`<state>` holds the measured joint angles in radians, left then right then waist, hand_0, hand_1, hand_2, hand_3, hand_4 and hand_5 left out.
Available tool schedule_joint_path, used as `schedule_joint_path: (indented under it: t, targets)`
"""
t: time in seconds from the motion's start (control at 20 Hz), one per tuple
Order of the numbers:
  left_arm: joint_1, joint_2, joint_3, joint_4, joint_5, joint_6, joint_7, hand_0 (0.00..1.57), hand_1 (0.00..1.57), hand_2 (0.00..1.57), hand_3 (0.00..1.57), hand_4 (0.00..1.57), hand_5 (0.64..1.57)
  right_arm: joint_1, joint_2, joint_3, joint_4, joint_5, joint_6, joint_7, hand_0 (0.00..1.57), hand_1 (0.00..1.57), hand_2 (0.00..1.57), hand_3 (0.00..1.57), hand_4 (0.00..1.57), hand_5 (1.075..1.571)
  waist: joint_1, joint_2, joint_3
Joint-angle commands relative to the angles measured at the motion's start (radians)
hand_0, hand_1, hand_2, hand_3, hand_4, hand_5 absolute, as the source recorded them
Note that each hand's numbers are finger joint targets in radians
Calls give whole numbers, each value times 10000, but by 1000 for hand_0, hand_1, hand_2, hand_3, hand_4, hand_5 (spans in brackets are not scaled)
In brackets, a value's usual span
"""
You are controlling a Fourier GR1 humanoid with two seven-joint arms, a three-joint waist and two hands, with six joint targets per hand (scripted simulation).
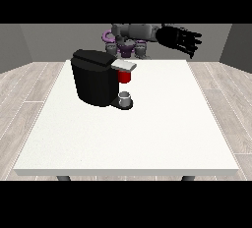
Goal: Insert the coffee pod into the coffee machine and close the lid
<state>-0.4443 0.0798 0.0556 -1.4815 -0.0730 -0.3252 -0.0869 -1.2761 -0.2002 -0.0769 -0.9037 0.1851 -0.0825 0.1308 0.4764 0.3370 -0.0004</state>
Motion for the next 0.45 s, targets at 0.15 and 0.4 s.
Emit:
schedule_joint_path:
  t: [0.15,0.4]
  targets:
    - [1067,-306,93,195,-239,622,-49,0,0,0,0,266,1571,1360,1300,708,-385,-275,631,-1657,0,0,0,0,172,1571,-1250,-1023,6]
    - [1583,529,1107,949,431,86,-295,0,0,0,0,266,1571,2878,1970,1487,-919,-669,513,-2287,0,0,0,0,259,1571,-2045,-1882,3]
